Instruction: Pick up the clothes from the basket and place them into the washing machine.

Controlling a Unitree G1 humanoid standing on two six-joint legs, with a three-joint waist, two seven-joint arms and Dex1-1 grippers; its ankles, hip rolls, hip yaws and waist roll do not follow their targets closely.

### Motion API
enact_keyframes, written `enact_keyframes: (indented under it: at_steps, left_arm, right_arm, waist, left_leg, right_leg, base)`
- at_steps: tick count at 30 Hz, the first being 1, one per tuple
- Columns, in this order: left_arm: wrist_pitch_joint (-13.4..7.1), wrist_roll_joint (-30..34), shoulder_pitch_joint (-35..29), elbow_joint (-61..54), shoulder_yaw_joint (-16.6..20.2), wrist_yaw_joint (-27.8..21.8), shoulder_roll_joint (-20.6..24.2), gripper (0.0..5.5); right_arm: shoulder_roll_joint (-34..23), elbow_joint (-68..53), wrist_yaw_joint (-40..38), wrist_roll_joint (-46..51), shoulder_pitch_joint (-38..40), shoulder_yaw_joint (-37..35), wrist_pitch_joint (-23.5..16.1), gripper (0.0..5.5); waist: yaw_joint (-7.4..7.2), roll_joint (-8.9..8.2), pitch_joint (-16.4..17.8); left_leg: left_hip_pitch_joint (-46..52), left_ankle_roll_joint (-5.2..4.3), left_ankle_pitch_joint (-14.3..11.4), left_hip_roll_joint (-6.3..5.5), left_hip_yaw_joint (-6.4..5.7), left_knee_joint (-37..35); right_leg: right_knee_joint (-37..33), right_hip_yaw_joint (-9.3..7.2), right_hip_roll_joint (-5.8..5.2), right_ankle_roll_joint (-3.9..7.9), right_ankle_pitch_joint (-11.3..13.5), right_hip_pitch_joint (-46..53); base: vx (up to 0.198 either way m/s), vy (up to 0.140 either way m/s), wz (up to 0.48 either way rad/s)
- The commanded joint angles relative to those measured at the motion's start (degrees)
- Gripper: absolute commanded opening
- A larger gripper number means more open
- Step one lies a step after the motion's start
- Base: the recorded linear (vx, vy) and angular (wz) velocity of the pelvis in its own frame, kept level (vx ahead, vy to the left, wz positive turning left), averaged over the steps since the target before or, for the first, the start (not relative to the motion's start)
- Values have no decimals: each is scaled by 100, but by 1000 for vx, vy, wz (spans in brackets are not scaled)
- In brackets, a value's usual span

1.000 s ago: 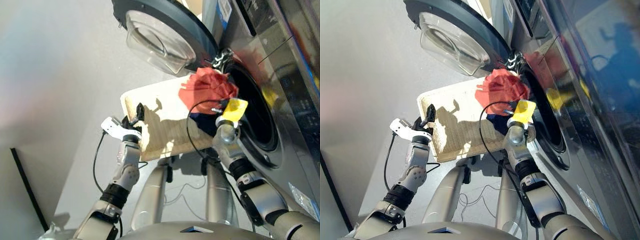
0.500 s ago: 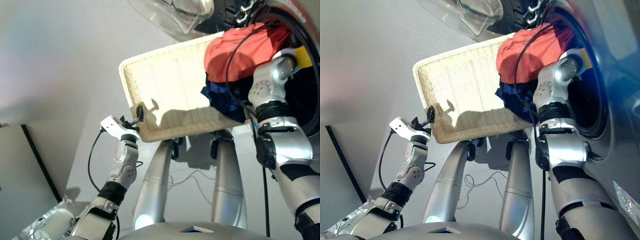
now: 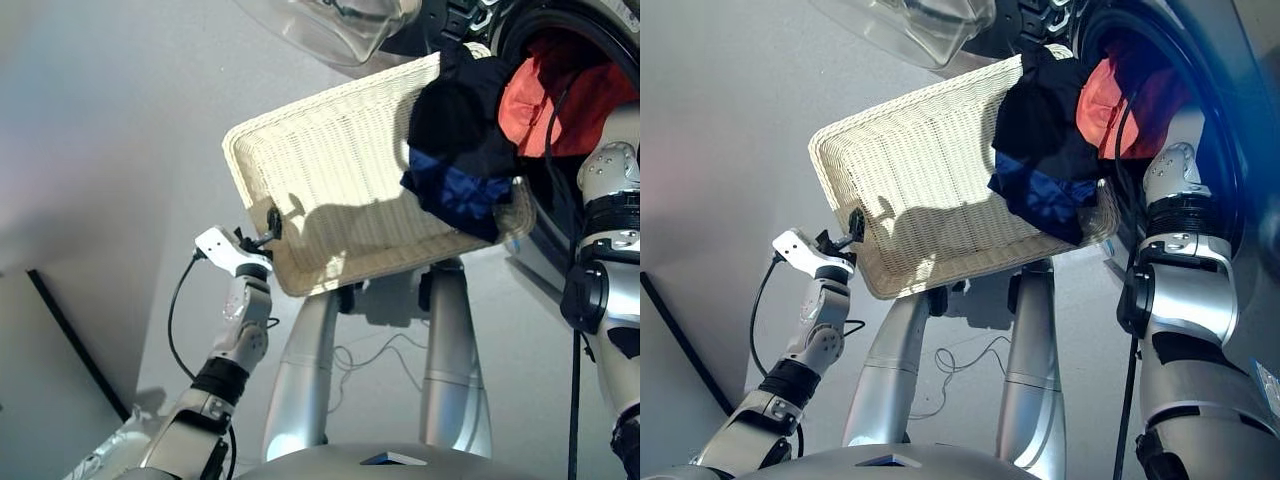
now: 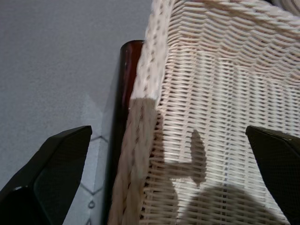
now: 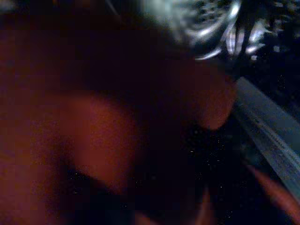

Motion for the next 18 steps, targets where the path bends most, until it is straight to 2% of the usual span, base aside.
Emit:
enact_keyframes:
  at_steps: [1, 5, 10, 16, 18]
  left_arm:
    - [-297, 121, 84, 66, 190, -66, 228, 550]
    - [-206, 60, 96, 72, 214, -230, 205, 550]
    - [-152, 34, 152, 156, 342, -443, 193, 550]
    - [-167, 55, 146, 333, 515, -564, 165, 550]
    - [-147, 113, 96, 350, 533, -579, 176, 550]
  right_arm:
    - [-122, 195, 1125, 363, 226, 845, 381, 550]
    - [402, 209, 2230, 929, 617, 1364, 554, 550]
    - [862, -85, 3200, 927, 1472, 1937, 795, 550]
    - [1149, -188, 3933, 196, 1924, 2795, 1104, 550]
    - [1094, -183, 4056, -442, 1877, 3242, 1308, 550]
  waist:
    - [24, -6, -352]
    - [-4, -91, -299]
    - [-42, -224, -280]
    - [3, -351, -287]
    - [13, -387, -277]
  left_leg:
    - [186, 31, 80, -53, -128, -540]
    - [278, -4, 210, -33, -113, -798]
    - [441, -46, 371, -44, -146, -1098]
    - [614, -65, 536, -92, -239, -1377]
    - [645, -74, 584, -106, -265, -1443]
  right_leg:
    - [-118, -497, 269, -383, -448, 344]
    - [-425, -534, 239, -369, -310, 514]
    - [-774, -618, 197, -347, -209, 782]
    - [-1021, -742, 143, -312, -129, 1028]
    - [-1052, -767, 134, -306, -119, 1074]
  base:
    - [0, 0, 0]
    - [0, 0, 0]
    - [0, 0, 0]
    - [4, -9, 20]
    - [11, -25, 73]
